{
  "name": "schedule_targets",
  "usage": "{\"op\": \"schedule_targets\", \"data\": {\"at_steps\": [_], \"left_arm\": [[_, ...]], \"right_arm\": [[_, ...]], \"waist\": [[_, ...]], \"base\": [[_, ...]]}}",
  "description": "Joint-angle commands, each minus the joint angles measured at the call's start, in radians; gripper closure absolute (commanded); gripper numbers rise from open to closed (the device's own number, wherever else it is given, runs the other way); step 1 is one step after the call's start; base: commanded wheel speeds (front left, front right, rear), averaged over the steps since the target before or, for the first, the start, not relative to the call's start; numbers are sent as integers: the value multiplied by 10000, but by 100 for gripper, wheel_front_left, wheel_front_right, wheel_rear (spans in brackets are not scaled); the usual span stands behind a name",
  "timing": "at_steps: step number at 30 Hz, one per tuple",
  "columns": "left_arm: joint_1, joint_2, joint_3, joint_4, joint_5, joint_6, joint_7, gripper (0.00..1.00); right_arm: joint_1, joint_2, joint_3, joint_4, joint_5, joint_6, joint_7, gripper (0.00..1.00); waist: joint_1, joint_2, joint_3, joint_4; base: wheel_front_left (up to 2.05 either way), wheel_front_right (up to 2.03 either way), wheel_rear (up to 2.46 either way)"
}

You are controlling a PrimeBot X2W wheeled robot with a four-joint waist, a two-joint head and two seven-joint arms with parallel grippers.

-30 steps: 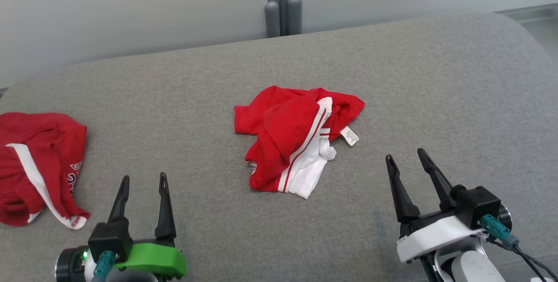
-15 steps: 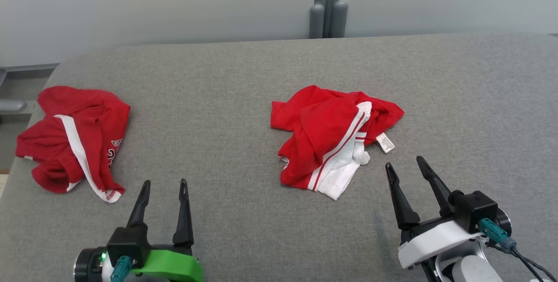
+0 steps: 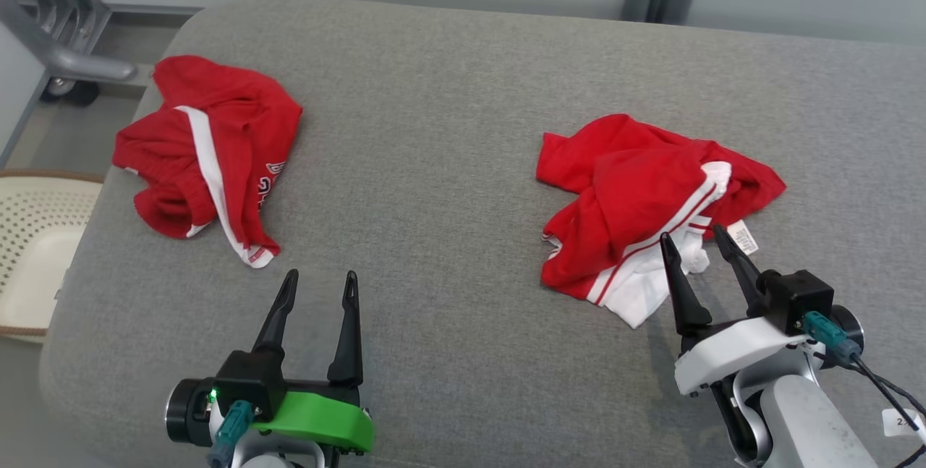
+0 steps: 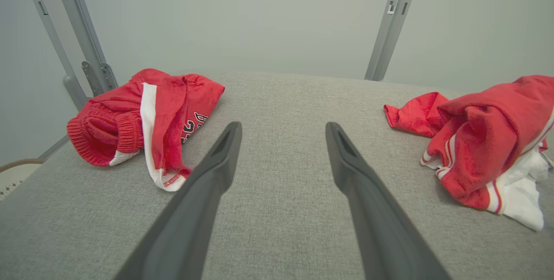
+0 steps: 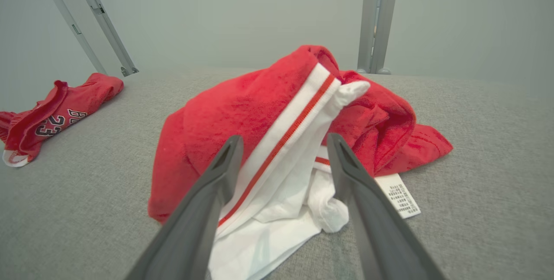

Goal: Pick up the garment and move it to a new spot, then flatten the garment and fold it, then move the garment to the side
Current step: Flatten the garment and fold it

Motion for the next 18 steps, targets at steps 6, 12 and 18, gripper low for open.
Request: {"op": "schedule_targets", "data": {"at_steps": [6, 12, 18], "left_arm": [[-129, 8, -104, -63, -153, 129, 7, 0], [-96, 7, -152, -130, -160, 157, 7, 0], [-126, 10, -204, -11, -214, 106, 7, 0]], "right_arm": [[-457, 18, -571, 202, 199, 1, -33, 0], [-670, 111, -1044, -208, 164, 1, -33, 0], [-631, 204, -1525, -260, 262, -1, -33, 0]], "waist": [[0, 0, 741, 1065], [0, 0, 857, 1114], [0, 0, 875, 1010]], "base": [[0, 0, 0], [0, 0, 0], [0, 0, 0]]}}
